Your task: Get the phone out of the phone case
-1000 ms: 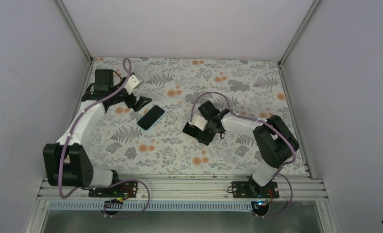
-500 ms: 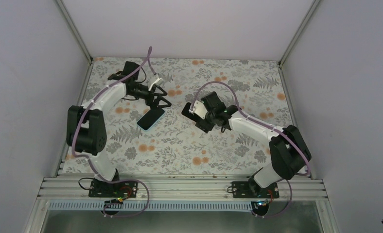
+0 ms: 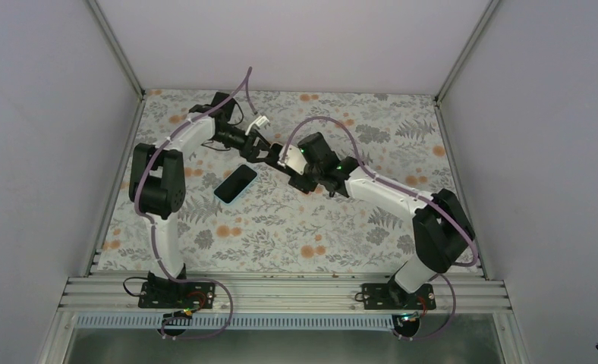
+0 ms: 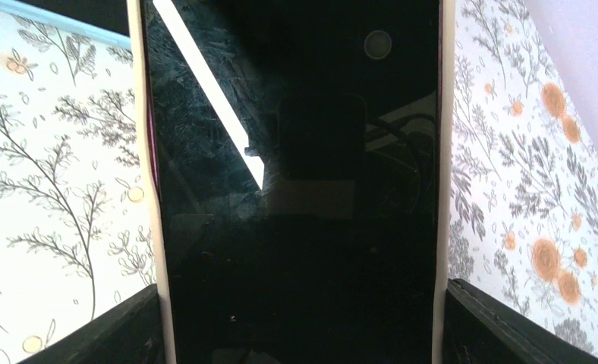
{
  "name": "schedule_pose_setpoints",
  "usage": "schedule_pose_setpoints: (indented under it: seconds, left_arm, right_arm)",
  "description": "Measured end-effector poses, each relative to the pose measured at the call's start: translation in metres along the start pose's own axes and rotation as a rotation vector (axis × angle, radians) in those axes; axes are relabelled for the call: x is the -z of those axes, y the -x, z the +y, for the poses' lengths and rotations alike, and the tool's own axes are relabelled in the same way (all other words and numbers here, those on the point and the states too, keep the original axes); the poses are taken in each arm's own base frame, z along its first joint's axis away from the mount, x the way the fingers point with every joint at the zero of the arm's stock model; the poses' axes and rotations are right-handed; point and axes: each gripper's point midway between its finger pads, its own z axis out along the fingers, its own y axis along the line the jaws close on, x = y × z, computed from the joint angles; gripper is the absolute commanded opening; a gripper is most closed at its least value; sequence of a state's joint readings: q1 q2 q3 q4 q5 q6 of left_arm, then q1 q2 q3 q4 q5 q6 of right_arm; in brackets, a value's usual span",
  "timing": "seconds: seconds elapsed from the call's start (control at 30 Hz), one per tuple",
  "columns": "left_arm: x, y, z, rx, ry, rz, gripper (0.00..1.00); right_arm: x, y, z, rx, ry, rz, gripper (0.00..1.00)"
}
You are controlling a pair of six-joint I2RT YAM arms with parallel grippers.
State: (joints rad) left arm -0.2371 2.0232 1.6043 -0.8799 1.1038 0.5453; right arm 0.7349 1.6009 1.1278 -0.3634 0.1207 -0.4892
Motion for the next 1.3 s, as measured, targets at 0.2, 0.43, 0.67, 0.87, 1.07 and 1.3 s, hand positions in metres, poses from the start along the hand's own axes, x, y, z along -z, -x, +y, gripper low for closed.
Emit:
schedule_pose_setpoints:
  seconds: [0.2,0.43,0.67,0.87,1.07,1.3]
  left_arm:
    - [-0.003,0.010,0.002,0.025,-0.016,-0.001,0.74]
    - [0.001,0.016,-0.004,0.012,-0.024,0.007,0.71]
    - [-0.002,0.005,-0.001,0.036,-0.020,0.027,0.79]
    - [-0.003,0.002,0.006,0.051,0.000,0.028,0.63]
    - [-0.003,0.006,0.006,0.059,-0.005,0.017,0.16]
    - [0.000,0.013,-0.006,0.065,-0.058,0.016,0.04]
  right_arm:
    - [-0.010,0.015,0.007,0.027,0.000,-0.021,0.73]
    - [-0.021,0.017,0.003,0.042,-0.041,-0.019,0.72]
    - [-0.020,0.024,-0.004,0.039,-0.077,-0.040,0.72]
    - [-0.018,0.026,-0.005,0.037,-0.083,-0.047,0.72]
    - [-0.017,0.029,-0.001,0.046,-0.078,-0.054,0.75]
    - [-0.012,0.035,-0.004,0.048,-0.098,-0.064,1.00]
